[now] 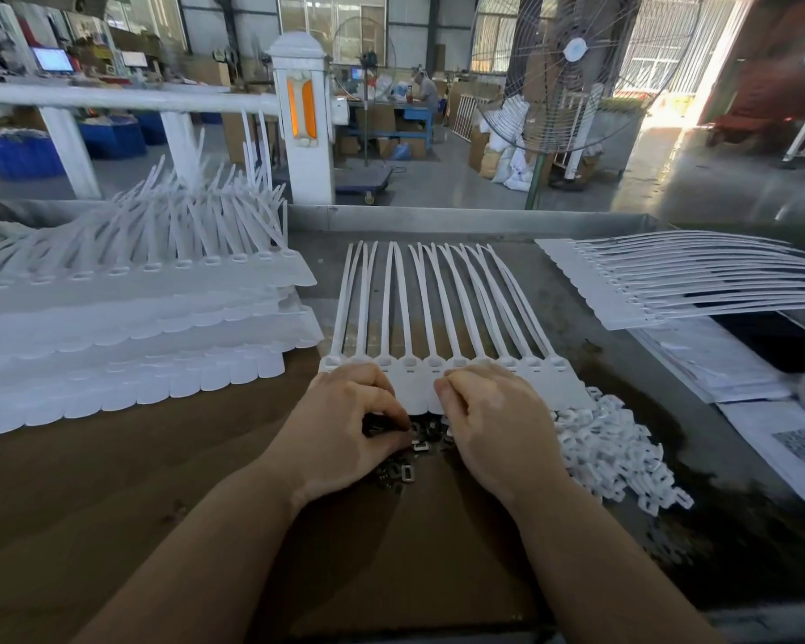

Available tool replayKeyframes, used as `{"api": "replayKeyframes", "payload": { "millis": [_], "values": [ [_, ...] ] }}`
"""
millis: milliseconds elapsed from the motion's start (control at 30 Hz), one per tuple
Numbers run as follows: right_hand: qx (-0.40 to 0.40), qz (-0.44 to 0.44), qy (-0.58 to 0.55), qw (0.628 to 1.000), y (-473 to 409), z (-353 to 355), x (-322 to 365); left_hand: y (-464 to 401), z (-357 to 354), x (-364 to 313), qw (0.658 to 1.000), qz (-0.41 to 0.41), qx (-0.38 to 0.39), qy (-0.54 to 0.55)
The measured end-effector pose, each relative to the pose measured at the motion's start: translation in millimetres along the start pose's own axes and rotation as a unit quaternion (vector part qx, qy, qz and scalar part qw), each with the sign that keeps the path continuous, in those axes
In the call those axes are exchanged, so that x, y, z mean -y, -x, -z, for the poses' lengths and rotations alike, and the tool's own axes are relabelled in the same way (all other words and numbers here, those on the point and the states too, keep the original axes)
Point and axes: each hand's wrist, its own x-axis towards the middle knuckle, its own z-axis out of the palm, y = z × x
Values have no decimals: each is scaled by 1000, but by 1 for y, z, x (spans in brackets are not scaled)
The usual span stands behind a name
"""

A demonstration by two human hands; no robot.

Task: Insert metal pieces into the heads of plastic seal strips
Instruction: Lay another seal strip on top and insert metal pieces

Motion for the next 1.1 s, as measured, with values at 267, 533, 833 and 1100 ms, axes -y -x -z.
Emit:
{"api": "replayKeyframes", "payload": {
  "millis": [267,533,833,1100],
  "values": [
    [-6,1,-4,1000,0,0,-1,0,-1,1,1000,5,6,27],
    [-15,4,-13,1000,0,0,-1,-1,-2,1,999,2,34,35],
    [-17,6,-14,1000,0,0,-1,-2,1,-3,991,63,-12,117],
    [-20,12,-15,1000,0,-1,-2,-5,12,4,933,173,-174,261]
  ]
}}
